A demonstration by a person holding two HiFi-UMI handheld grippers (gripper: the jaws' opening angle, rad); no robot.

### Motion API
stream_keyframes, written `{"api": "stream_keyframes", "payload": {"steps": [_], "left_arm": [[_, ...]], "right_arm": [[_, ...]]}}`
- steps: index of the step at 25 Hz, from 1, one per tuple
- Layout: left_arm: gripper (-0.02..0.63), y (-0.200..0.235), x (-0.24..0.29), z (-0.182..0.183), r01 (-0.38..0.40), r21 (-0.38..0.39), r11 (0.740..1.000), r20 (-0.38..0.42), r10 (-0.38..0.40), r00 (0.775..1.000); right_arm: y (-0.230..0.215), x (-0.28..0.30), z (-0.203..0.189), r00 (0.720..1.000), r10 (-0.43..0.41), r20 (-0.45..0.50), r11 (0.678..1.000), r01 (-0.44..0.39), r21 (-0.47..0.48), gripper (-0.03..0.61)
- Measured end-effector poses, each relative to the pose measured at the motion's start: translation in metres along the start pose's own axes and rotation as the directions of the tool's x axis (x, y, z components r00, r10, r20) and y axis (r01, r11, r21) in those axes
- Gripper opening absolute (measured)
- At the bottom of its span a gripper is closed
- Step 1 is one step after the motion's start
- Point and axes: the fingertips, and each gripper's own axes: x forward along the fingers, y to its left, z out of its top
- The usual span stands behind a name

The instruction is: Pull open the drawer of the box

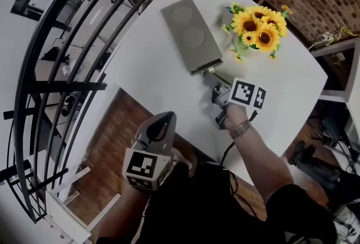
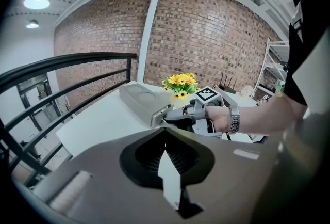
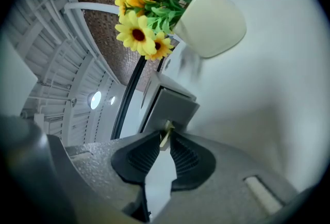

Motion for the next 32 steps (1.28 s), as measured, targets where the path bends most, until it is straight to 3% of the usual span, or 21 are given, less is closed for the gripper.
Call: {"api": "stream_keyframes", "payload": {"steps": [18, 32], "left_arm": [[0.017, -0.037, -0.017, -0.003, 0.124, 0.030, 0.992, 0.039, -0.125, 0.991], [0.017, -0.054, -0.036, -0.010, 0.168, 0.086, 0.982, 0.036, -0.172, 0.985]], "right_arm": [[-0.020, -0.057, -0.040, 0.996, -0.079, 0.044, 0.997, 0.079, 0.016, 0.052], [-0.034, -0.095, -0.069, 0.989, -0.115, 0.096, 0.993, 0.110, 0.052, 0.048]]}}
